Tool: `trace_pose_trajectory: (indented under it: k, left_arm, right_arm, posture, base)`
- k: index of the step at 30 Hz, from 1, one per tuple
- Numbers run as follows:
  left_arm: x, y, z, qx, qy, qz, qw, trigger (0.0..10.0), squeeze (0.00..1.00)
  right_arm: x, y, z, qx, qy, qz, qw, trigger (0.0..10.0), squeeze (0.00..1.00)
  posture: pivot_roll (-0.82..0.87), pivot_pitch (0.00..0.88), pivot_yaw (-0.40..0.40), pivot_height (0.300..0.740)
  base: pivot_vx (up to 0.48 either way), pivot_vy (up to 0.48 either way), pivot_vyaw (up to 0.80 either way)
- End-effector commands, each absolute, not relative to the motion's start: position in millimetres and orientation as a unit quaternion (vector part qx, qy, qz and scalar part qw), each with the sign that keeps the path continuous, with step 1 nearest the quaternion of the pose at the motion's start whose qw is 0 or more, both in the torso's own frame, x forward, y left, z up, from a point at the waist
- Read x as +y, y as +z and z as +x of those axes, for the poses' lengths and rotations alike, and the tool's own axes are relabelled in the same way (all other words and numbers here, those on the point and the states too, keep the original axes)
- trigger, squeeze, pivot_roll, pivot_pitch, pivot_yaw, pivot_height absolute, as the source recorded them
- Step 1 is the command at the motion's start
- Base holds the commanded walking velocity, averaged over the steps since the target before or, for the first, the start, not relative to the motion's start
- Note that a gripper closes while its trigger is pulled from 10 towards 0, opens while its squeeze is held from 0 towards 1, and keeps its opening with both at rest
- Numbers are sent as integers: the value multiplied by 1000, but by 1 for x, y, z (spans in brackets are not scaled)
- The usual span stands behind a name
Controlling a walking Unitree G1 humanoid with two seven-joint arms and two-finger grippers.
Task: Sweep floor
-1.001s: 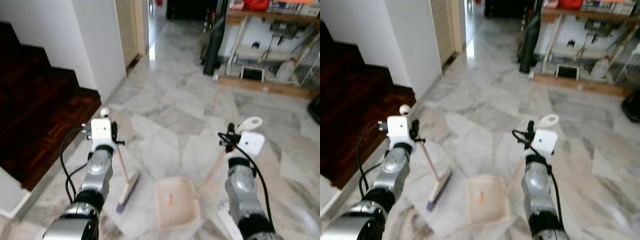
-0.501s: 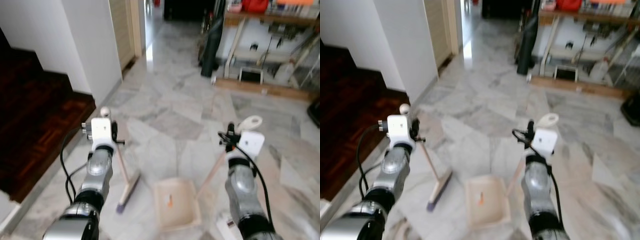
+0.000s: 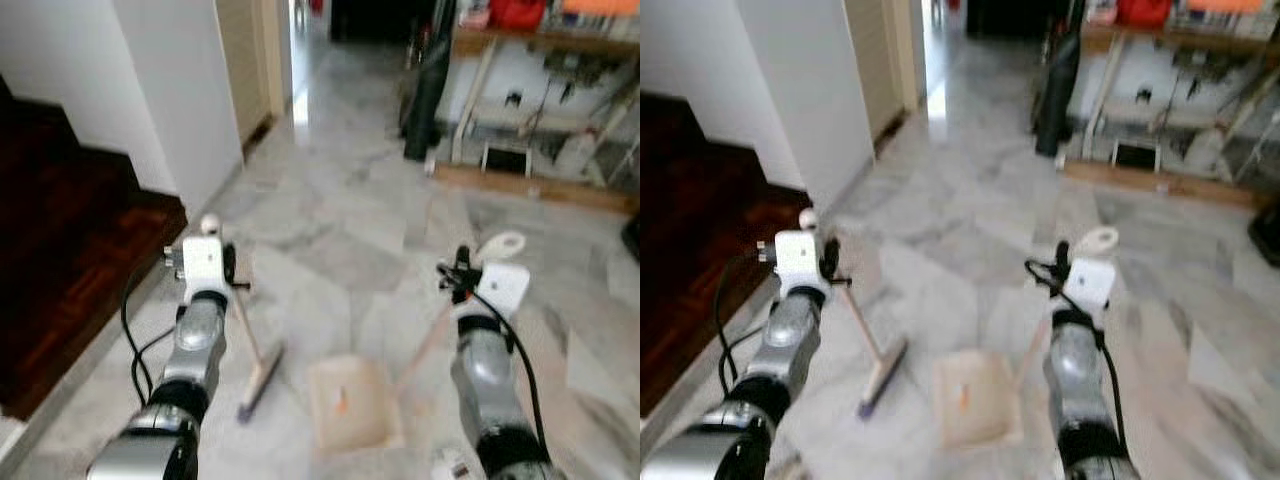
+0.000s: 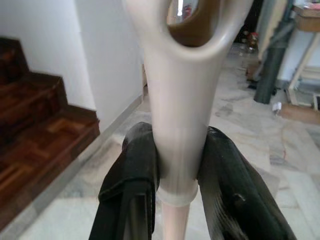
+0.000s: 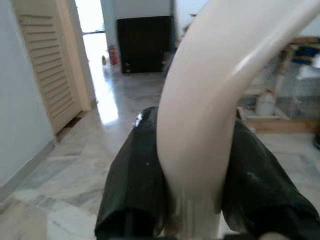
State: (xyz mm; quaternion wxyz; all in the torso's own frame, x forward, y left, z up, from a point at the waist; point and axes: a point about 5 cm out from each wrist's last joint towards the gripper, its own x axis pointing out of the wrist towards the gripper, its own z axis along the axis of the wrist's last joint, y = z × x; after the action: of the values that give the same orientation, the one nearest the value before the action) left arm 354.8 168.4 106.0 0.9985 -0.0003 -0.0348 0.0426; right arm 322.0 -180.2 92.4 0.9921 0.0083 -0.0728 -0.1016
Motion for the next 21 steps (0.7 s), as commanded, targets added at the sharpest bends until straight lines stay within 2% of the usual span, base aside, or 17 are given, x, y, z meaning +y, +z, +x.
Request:
trace_pose_trajectory:
  k: [1, 21]
  left_arm:
    - [173, 120, 359, -66, 47, 12, 997, 10000, 0]
    - [172, 120, 359, -67, 46, 14, 997, 10000, 0]
  right_arm:
    - [-173, 105, 326, -101, -95, 25, 990, 10000, 0]
    - [-173, 105, 326, -102, -96, 26, 990, 10000, 0]
  posture:
    - [-11, 0, 12, 740]
    - [-11, 0, 13, 740]
  base:
    - [341, 0, 0]
    - [336, 0, 0]
